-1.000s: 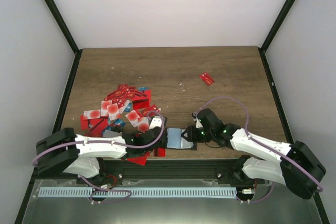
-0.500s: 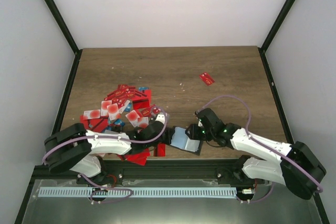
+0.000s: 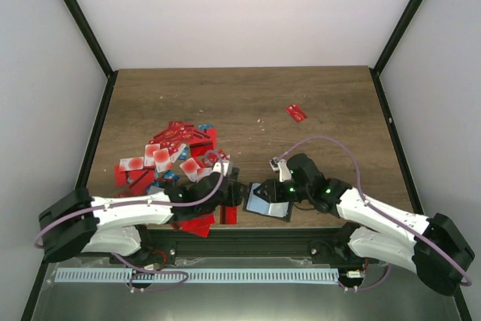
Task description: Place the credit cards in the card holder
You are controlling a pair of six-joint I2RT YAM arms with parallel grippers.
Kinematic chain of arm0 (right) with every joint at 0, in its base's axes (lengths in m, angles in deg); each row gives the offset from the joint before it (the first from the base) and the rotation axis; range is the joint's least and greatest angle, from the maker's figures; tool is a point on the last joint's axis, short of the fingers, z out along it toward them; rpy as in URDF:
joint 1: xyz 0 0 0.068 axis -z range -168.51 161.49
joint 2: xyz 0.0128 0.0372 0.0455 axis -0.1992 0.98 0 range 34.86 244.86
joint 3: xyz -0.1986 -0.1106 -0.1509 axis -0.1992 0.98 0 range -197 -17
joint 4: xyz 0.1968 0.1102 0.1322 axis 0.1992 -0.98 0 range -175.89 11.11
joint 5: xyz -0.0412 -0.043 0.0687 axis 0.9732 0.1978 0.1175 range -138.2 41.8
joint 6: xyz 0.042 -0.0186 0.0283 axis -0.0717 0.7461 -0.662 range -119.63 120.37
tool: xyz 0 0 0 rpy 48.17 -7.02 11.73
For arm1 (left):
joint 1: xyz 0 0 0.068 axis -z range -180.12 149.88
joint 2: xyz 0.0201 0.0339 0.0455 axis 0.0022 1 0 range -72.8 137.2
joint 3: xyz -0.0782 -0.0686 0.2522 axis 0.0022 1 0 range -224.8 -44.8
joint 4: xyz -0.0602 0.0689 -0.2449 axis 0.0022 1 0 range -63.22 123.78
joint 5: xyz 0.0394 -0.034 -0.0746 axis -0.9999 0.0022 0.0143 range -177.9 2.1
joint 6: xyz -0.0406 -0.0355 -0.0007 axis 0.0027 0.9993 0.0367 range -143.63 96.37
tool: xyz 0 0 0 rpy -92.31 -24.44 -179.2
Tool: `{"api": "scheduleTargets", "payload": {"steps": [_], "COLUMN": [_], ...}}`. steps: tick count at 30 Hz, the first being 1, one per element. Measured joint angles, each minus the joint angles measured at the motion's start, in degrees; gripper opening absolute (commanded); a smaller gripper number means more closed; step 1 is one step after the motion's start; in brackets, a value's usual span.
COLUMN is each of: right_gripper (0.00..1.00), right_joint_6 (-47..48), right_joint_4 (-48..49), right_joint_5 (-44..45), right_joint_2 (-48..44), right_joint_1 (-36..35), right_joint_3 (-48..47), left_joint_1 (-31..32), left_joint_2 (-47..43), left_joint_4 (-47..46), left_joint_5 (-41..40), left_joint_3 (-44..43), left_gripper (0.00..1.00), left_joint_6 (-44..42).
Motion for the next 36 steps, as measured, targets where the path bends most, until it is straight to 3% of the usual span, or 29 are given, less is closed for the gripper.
{"api": "scheduleTargets", "payload": {"steps": [9, 14, 21, 28, 36], "right_gripper": [0.31, 0.3, 0.29, 0.26, 0.25], "right_joint_6": [-2.3, -2.2, -1.1, -0.3, 0.3], "right_joint_4": [7.7, 12.1, 16.1, 19.7, 21.0], "right_joint_5": [-3.2, -3.8, -5.1, -7.5, -9.7], "right_joint_2": [1.2, 10.7, 25.2, 36.1, 46.4], "right_joint_1": [-6.7, -10.5, -15.2, -17.4, -17.7], "right_joint_3": [0.3, -1.5, -11.6, -17.9, -22.0], "left_joint_1": [0.2, 0.4, 0.6, 0.6, 0.6], "left_joint_2": [-16.1, -29.6, -44.3, -45.4, -44.2], "left_joint_4": [24.9, 38.4, 54.6, 58.7, 54.0], "left_joint_5": [-4.0, -4.2, -4.0, -2.8, -0.9], "left_joint_3": [0.3, 3.2, 5.8, 11.2, 13.6], "left_gripper": [0.7, 0.69, 0.69, 0.68, 0.67], "left_joint_6": [7.7, 15.3, 25.2, 29.3, 29.6]}}
